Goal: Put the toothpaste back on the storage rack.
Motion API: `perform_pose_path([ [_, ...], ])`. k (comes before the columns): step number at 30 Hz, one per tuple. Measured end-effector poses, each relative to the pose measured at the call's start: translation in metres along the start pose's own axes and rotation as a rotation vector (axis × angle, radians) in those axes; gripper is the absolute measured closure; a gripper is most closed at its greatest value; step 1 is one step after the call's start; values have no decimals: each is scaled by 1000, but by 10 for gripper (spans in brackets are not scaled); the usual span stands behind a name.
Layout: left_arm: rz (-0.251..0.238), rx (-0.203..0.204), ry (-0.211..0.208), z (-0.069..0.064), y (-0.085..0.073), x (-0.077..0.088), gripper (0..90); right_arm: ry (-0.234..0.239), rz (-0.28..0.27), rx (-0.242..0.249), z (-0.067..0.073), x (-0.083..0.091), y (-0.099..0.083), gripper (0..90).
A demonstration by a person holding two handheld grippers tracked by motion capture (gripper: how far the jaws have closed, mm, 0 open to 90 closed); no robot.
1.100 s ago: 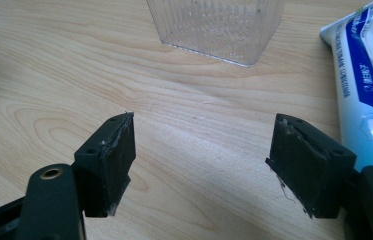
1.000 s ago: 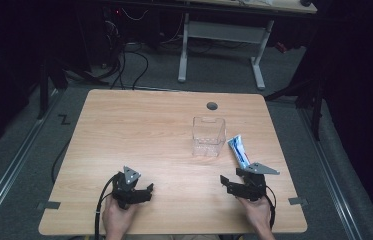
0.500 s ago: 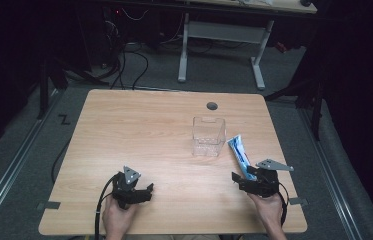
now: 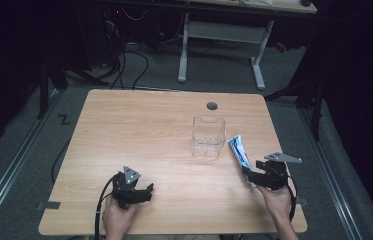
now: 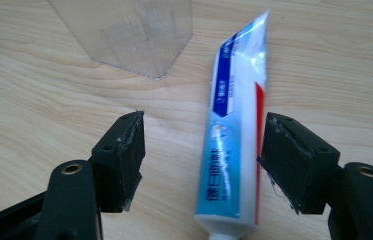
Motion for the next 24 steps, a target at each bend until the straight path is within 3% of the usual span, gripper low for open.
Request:
perform_pose_path([
  [15,0,0,0,0,0,0,148,-77,50,-5,-17,-16,13,333],
  [24,0,1,0,0,0,0,148,-67,122,48,-12,-39,32,355],
])
Point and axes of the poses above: each handheld gripper's, and its own axes: x roughly backward along the jaws, y roughly out of its top, z roughly to its left, the point moved 6 cm from there along -x, roughly forward along the jaws, and after that the axes turned 7 degrees about x, right-handed, at the moved point
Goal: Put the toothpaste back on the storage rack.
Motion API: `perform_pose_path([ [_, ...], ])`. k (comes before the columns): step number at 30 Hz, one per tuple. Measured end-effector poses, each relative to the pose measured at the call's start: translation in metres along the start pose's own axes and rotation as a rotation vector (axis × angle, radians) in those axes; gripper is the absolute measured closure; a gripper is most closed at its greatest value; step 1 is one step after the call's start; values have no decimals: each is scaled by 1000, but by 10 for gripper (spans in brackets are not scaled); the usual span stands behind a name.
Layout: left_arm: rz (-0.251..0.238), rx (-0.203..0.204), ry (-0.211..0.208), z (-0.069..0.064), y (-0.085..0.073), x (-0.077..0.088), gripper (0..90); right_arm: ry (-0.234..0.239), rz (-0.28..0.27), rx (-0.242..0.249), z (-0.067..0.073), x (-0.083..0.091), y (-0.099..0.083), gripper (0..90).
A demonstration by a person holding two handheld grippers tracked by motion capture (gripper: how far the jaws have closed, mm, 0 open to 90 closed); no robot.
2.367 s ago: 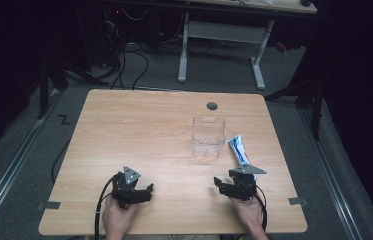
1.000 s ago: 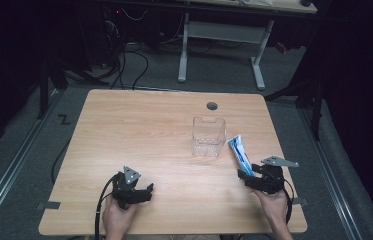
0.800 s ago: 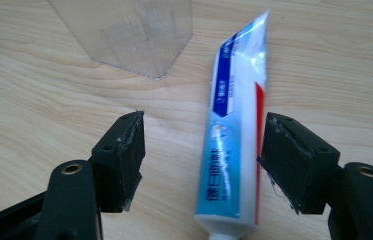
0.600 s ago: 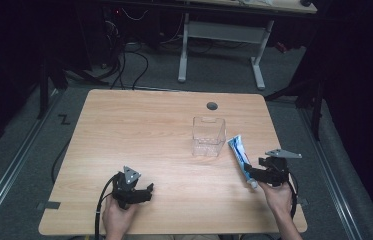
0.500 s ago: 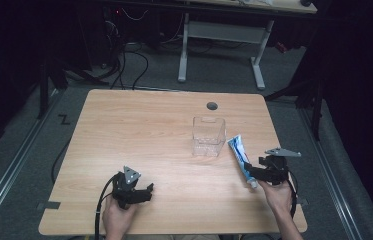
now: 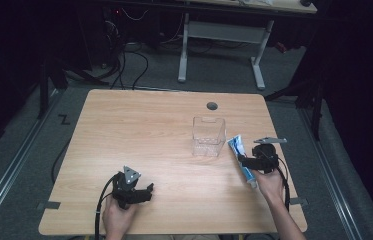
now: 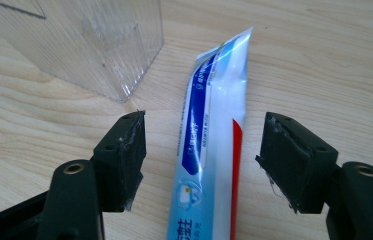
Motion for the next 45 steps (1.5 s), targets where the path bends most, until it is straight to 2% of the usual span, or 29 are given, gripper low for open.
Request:
perform_pose_path([
  [3,0,0,0,0,0,0,148,-2,56,5,1,-12,2,372],
  [16,0,-1,1,0,0,0,148,-22,105,29,4,-32,14,401],
  [23,0,0,0,0,0,0,148,-58,161,59,7,-45,21,426],
  [26,0,0,0,0,0,0,148,-82,168,75,7,-49,22,449],
  [32,0,0,0,0,0,0,148,-116,227,82,4,-56,20,479],
  [34,0,0,0,0,0,0,148,-129,228,86,2,-57,20,499],
  [40,0,0,0,0,0,0,148,-142,251,67,-3,-59,18,518],
  [42,0,0,0,0,0,0,148,-164,295,73,-7,-64,13,549],
  [44,0,0,0,0,0,0,148,-132,283,19,-11,-64,10,566],
  [45,0,0,0,0,0,0,149,-122,277,10,-13,-64,10,581],
])
Point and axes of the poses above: each handheld gripper's, and its own axes: x roughly backward along the jaws, y roughly out of its top, z roughly to its left, the point moved 6 cm from there along -x, roughly forward along the jaws, and after that the axes turned 7 degrees about x, right-handed, at the moved point
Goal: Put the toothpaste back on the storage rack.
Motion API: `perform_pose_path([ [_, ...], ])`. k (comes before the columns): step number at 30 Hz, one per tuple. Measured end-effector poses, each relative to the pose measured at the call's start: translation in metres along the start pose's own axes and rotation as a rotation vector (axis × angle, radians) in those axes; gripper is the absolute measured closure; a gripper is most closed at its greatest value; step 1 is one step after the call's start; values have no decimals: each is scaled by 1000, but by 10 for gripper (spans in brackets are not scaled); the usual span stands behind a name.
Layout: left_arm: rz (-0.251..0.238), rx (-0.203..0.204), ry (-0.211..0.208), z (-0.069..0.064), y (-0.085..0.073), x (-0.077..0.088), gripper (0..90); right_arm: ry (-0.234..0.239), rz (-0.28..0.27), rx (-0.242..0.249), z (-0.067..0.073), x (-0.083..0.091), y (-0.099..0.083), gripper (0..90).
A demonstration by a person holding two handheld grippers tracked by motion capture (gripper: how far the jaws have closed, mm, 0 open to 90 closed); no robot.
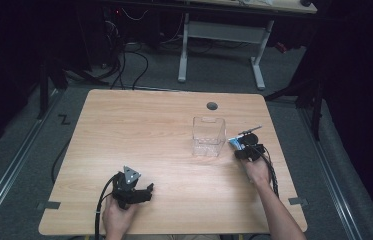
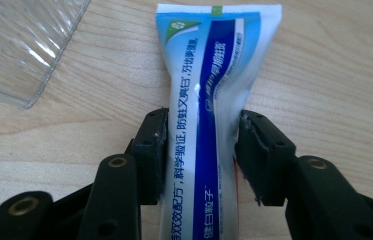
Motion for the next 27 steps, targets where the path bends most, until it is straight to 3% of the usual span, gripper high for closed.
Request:
perform_pose_path([
  [7,0,0,0,0,0,0,148,24,1,2,-3,2,-2,639],
  [11,0,0,0,0,0,0,148,26,-28,15,-4,7,-2,687],
  [20,0,0,0,0,0,0,149,82,-28,4,-5,11,-5,704],
  [27,0,0,0,0,0,0,149,113,-62,12,-5,20,-7,708],
])
Point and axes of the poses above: each handheld gripper's, and its own axes: x roughly backward along the jaws, y roughly out of its top, z roughly to its left, the point moved 6 cm from there along -x, roughly forward along the jaws, and after that the axes turned 7 degrees about x, right-handed, at the moved point
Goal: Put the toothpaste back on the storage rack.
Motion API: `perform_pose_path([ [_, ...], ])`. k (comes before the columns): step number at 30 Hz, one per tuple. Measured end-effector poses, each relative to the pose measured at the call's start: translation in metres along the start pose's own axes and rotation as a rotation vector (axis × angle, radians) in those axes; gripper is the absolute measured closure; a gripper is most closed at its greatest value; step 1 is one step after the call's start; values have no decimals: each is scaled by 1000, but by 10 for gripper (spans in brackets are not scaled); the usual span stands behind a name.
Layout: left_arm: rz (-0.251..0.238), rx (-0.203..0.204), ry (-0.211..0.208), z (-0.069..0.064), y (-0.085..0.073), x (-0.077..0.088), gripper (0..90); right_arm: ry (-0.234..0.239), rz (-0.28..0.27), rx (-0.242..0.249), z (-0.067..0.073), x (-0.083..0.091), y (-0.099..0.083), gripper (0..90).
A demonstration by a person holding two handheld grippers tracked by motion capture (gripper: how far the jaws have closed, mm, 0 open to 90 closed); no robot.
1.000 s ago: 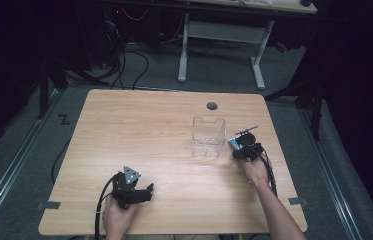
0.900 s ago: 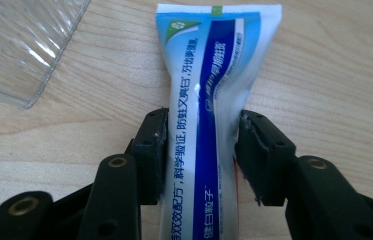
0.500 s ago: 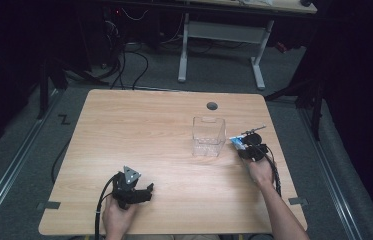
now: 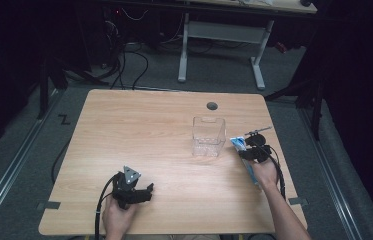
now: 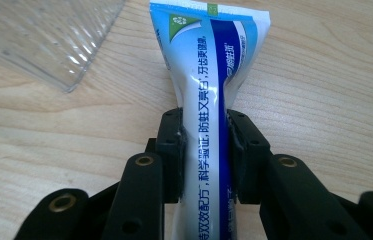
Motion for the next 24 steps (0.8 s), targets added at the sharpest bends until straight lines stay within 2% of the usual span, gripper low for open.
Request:
perform_pose_path([
  [5,0,0,1,0,0,0,148,25,-26,11,2,10,-1,709],
  [20,0,0,1,0,0,0,148,92,-105,-6,-2,32,-5,716],
  [24,0,-1,1,0,0,0,149,117,-111,-3,-1,37,-7,719],
])
Point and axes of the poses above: each handheld gripper's, and its own axes: x roughly backward along the jaws, y roughly out of its top, z roughly to its left, the point moved 6 cm from there along -x, roughly forward along the jaws, and after that the axes turned 7 degrees about x, right-handed, at the moved point
